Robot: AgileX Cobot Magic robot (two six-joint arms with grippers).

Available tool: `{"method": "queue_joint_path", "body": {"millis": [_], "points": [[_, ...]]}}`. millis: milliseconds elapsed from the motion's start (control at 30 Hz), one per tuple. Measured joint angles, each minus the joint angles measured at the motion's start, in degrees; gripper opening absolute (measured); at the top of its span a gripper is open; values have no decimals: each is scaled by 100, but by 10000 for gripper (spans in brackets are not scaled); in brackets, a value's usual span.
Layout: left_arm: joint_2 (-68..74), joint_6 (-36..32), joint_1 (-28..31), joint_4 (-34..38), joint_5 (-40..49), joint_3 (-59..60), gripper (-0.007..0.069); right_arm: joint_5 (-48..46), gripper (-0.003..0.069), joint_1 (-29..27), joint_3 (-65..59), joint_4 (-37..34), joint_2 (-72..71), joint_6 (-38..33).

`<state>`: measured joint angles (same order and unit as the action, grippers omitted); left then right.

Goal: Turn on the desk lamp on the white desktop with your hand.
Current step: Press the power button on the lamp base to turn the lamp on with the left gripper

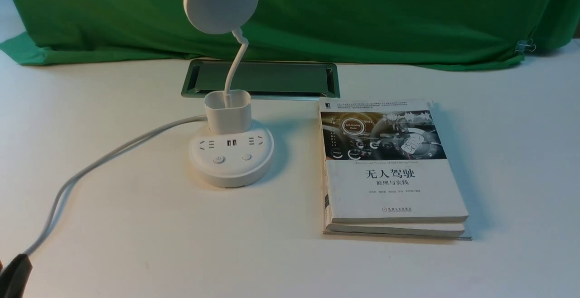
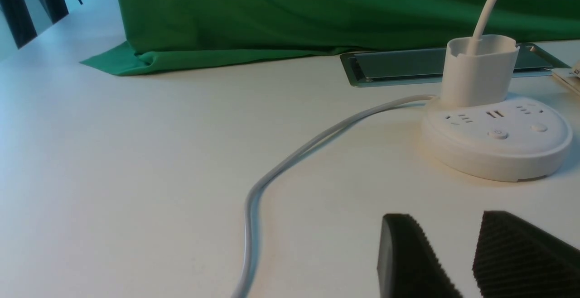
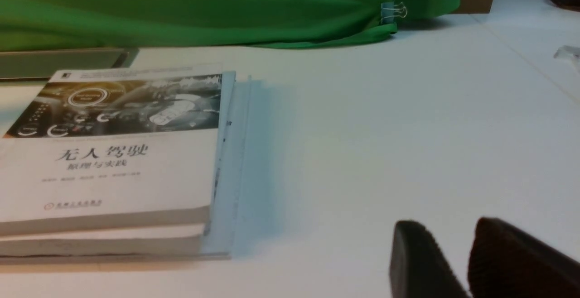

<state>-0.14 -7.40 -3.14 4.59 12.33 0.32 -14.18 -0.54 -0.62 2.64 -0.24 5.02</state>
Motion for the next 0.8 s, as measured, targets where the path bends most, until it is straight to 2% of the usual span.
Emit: {"method": "queue_joint_path", "body": {"millis": [367,467,633,700,800], "points": [[0,-16,0,-56,-10,0,243,0,238,0,0,0,0,0],[0,-39,0,-263,-318,0,243,0,238,0,0,0,0,0],[0,-144,0,-527,-2025,0,243,0,238,0,0,0,0,0],[0,-156,0,-566,-3070,0,243,0,238,0,0,0,0,0],[0,-111,0,-578,-4101,0,243,10,238,0,0,0,0,0]]}}
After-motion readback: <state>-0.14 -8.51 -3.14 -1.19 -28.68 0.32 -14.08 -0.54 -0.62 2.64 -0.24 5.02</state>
